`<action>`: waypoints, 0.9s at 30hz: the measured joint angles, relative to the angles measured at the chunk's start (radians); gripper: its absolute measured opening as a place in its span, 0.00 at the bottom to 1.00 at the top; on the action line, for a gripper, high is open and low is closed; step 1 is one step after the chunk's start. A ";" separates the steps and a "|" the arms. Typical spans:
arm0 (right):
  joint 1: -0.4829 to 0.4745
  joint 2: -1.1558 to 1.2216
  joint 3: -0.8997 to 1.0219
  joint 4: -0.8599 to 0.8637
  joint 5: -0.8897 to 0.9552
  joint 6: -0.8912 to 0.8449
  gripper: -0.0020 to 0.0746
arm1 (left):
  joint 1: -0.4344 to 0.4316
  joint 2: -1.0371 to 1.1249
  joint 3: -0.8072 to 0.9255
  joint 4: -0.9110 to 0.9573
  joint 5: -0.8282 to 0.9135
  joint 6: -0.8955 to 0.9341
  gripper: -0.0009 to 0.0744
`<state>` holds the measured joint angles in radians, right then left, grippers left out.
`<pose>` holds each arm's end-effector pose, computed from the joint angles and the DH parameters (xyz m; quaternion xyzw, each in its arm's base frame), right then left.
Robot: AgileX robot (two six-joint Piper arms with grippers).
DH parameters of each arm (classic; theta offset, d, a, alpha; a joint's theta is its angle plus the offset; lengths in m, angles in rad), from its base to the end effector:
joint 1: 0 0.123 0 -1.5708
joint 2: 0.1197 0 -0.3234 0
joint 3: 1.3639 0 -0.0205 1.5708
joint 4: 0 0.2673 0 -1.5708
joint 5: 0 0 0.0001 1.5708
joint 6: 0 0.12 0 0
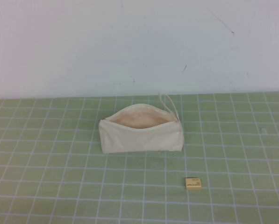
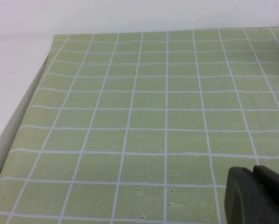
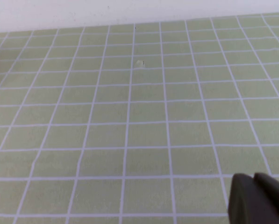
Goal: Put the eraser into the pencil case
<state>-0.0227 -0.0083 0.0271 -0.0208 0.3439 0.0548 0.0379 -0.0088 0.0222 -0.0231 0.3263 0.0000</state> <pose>0.0593 -0.0022 0.1649 0.0252 0.7971 0.0010 0.6033 0.0598 0.0014 0.1689 -0.0214 0.7902 0.0020 0.6125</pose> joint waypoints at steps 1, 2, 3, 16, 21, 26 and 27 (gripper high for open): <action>0.000 0.000 0.000 0.000 0.000 0.000 0.02 | 0.000 0.000 0.000 0.000 0.000 0.000 0.01; 0.000 0.000 0.000 0.000 0.000 0.000 0.02 | 0.000 0.000 0.000 0.000 0.000 0.000 0.01; 0.000 0.000 0.000 0.000 0.000 0.000 0.02 | 0.000 0.000 0.000 0.000 0.000 0.000 0.01; 0.000 0.000 0.000 0.000 0.000 0.000 0.02 | 0.000 0.000 0.000 0.000 0.000 0.000 0.01; 0.000 0.000 0.000 0.000 0.000 0.000 0.02 | 0.000 0.000 0.000 0.000 0.000 0.000 0.01; 0.000 0.000 0.000 0.014 0.000 0.000 0.02 | 0.000 0.000 0.000 0.000 0.000 0.000 0.01; 0.000 0.000 0.000 0.028 0.000 0.000 0.02 | 0.000 0.000 0.000 0.000 0.000 0.000 0.01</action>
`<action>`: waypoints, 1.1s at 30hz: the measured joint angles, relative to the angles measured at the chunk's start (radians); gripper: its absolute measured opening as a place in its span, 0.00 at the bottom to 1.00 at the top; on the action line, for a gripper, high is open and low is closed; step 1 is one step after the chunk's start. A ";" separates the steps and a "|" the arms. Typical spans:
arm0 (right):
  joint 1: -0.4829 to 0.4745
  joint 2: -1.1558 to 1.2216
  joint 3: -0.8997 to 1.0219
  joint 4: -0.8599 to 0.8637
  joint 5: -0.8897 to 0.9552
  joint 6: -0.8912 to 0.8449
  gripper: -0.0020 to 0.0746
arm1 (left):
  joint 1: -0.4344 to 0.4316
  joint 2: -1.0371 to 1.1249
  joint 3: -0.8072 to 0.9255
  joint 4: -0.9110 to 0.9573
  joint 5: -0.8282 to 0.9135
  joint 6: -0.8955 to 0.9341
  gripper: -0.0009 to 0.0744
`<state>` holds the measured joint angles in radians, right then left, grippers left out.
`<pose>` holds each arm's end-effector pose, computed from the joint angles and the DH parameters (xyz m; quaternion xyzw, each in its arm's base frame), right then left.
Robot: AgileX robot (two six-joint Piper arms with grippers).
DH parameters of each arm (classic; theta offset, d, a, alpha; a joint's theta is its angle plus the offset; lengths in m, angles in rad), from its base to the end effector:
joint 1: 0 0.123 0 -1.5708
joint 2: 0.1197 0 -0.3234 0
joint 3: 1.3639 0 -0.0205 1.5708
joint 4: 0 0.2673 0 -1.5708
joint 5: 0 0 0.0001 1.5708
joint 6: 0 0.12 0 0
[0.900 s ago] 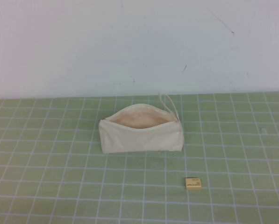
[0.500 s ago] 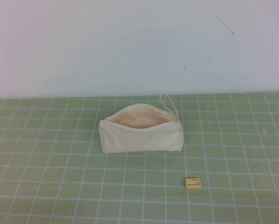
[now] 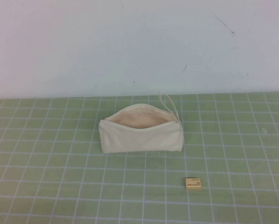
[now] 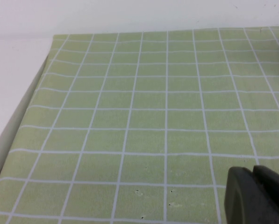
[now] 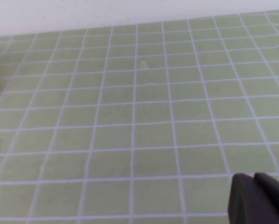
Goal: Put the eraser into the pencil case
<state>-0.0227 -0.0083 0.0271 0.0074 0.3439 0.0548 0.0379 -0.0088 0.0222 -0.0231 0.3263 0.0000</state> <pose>0.0593 -0.0010 0.1649 0.0329 0.7968 0.0128 0.6032 0.0598 0.0014 0.1689 -0.0214 0.7902 0.0020 0.6125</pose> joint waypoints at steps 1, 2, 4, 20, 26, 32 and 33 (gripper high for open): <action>0.000 0.000 0.000 0.023 0.000 0.000 0.02 | 0.000 0.000 0.000 0.000 0.000 0.000 0.01; 0.000 0.000 0.000 0.058 0.000 0.000 0.02 | 0.000 0.000 0.000 0.000 0.000 0.000 0.01; 0.000 0.000 0.000 0.155 0.000 0.000 0.02 | 0.000 0.000 0.000 0.000 0.000 0.000 0.01; 0.000 0.000 0.002 0.896 -0.095 -0.074 0.02 | 0.000 0.000 0.000 0.000 0.000 0.000 0.01; 0.000 0.010 -0.064 0.896 -0.033 -0.309 0.02 | 0.000 0.000 0.000 0.000 0.000 0.000 0.01; 0.000 0.224 -0.287 0.789 0.132 -0.575 0.02 | 0.000 0.000 0.000 0.000 0.000 0.000 0.01; 0.000 0.273 -0.330 0.774 0.167 -0.649 0.02 | 0.000 0.000 0.000 0.000 0.000 0.000 0.01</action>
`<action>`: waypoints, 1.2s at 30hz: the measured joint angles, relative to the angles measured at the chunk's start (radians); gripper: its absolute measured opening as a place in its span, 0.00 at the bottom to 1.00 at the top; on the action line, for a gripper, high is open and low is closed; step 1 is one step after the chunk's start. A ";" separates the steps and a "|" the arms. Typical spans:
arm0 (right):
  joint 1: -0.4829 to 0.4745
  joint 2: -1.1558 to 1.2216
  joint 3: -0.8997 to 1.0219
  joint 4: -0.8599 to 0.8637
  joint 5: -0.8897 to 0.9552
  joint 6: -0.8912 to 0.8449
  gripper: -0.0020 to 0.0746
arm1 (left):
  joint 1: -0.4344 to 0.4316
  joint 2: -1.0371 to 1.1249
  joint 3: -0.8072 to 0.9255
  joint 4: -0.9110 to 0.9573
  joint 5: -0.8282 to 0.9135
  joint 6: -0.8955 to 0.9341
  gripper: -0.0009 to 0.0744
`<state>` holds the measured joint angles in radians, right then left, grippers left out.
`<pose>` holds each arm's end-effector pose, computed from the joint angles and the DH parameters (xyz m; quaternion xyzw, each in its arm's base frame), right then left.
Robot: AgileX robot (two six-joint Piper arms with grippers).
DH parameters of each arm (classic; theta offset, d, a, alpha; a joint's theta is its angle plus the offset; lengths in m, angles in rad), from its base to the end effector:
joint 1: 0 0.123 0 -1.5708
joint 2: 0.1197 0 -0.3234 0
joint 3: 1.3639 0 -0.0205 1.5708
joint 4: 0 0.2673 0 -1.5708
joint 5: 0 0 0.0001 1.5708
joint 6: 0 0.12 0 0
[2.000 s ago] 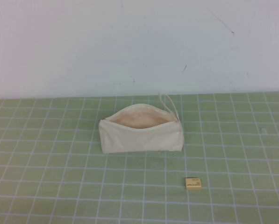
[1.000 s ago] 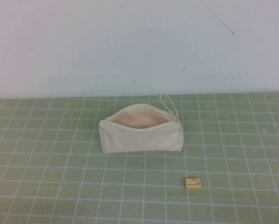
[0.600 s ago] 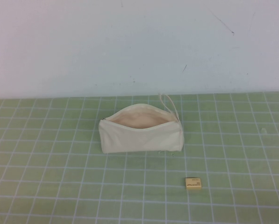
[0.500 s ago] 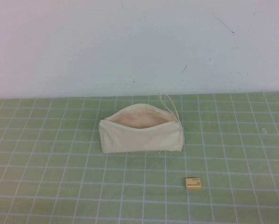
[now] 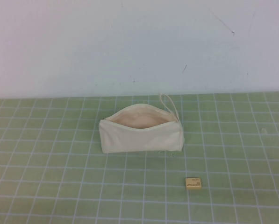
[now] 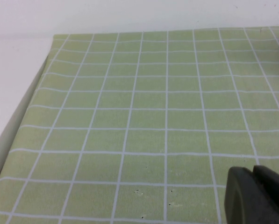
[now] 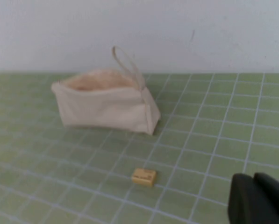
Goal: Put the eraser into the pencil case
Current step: Pick up the eraser from the table
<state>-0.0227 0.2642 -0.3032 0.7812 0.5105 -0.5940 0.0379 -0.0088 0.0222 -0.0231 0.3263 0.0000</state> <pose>0.0727 0.0397 0.2699 -0.0516 0.7839 0.1670 0.5957 0.0598 0.0014 0.1689 -0.0214 0.7902 0.0020 0.6125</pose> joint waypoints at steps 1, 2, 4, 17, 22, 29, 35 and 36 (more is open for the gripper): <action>0.000 0.039 -0.035 -0.010 0.030 -0.083 0.02 | 0.000 0.000 0.000 0.000 0.000 0.000 0.01; 0.000 0.078 -0.068 -0.018 0.068 -0.152 0.02 | 0.000 0.000 0.000 0.000 0.000 0.000 0.01; 0.000 0.174 -0.150 -0.029 0.151 -0.319 0.02 | 0.000 0.000 0.000 0.000 0.000 0.000 0.01; 0.015 0.809 -0.664 -0.204 0.517 -0.648 0.02 | 0.000 0.000 0.000 0.000 0.000 0.000 0.01; 0.147 0.994 -0.818 -0.325 0.549 -0.633 0.02 | 0.000 0.000 0.000 0.000 0.000 0.000 0.01; 0.366 1.243 -0.978 -0.459 0.551 -0.569 0.02 | 0.000 0.000 0.000 0.000 0.000 0.000 0.01; 0.484 1.437 -1.044 -0.480 0.518 -0.533 0.07 | 0.000 0.000 0.000 0.000 0.000 0.000 0.01; 0.495 1.466 -1.044 -0.480 0.506 -0.531 0.10 | 0.000 0.000 0.000 0.000 0.000 0.000 0.01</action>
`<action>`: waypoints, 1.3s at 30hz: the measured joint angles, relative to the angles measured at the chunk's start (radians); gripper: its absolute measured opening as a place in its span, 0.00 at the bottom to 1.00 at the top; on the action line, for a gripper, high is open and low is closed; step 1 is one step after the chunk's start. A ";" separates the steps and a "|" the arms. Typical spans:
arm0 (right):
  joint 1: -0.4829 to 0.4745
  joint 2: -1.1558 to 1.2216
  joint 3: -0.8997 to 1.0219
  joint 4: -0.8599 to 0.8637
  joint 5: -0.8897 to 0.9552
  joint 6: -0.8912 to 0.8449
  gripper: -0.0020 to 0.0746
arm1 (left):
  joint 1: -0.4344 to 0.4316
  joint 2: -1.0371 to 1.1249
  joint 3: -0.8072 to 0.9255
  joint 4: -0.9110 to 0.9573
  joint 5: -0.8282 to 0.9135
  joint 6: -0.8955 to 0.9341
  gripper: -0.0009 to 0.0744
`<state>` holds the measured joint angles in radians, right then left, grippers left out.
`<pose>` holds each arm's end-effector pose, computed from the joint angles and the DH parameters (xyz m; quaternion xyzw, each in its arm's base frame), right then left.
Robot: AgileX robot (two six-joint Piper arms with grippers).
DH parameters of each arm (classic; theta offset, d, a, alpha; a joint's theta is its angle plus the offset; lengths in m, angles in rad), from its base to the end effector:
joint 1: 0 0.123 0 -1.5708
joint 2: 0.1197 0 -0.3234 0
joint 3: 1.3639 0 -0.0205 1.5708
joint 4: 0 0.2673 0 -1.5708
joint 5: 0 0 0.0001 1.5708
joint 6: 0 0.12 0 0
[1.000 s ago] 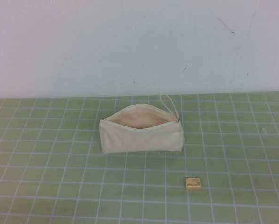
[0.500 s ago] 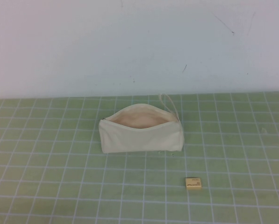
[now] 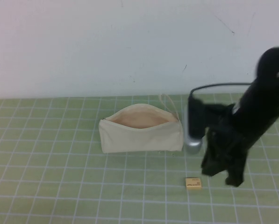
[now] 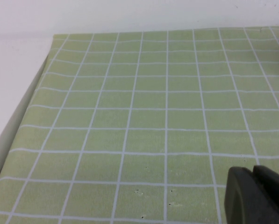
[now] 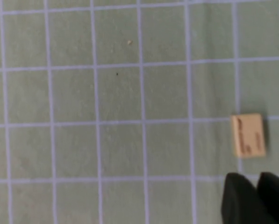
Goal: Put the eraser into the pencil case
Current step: Pick up the eraser from the table
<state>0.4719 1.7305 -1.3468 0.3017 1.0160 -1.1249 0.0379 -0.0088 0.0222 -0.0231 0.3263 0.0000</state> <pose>0.3271 0.2010 0.2637 -0.6589 0.7286 0.0888 0.1645 0.0598 0.0014 0.1689 -0.0214 0.7902 0.0020 0.6125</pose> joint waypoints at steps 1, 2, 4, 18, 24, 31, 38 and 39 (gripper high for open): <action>0.012 0.027 0.000 -0.002 -0.016 0.000 0.15 | 0.000 0.000 0.000 0.000 0.000 0.000 0.01; 0.023 0.053 0.000 -0.005 -0.032 0.000 0.20 | 0.000 0.000 0.000 0.000 0.000 0.000 0.01; 0.042 0.096 -0.002 -0.023 -0.061 0.001 0.30 | 0.000 0.000 0.000 0.000 0.000 0.000 0.01; 0.087 0.285 -0.013 -0.285 -0.228 0.141 0.49 | 0.000 0.000 0.000 0.000 0.000 0.000 0.01; 0.087 0.312 -0.019 -0.288 -0.238 0.154 0.49 | 0.000 0.000 0.000 0.000 0.000 0.000 0.01; 0.087 0.314 -0.023 -0.286 -0.236 0.166 0.32 | 0.000 0.000 0.000 0.000 0.000 0.000 0.01; 0.092 0.288 -0.108 -0.286 -0.107 0.270 0.29 | 0.000 0.000 0.000 0.000 0.000 0.000 0.01; 0.092 0.274 -0.132 -0.286 -0.083 0.280 0.29 | 0.000 0.000 0.000 0.000 0.000 0.000 0.01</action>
<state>0.5642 2.0044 -1.4786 0.0158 0.9328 -0.8451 0.0379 -0.0088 0.0222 -0.0231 0.3263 0.0000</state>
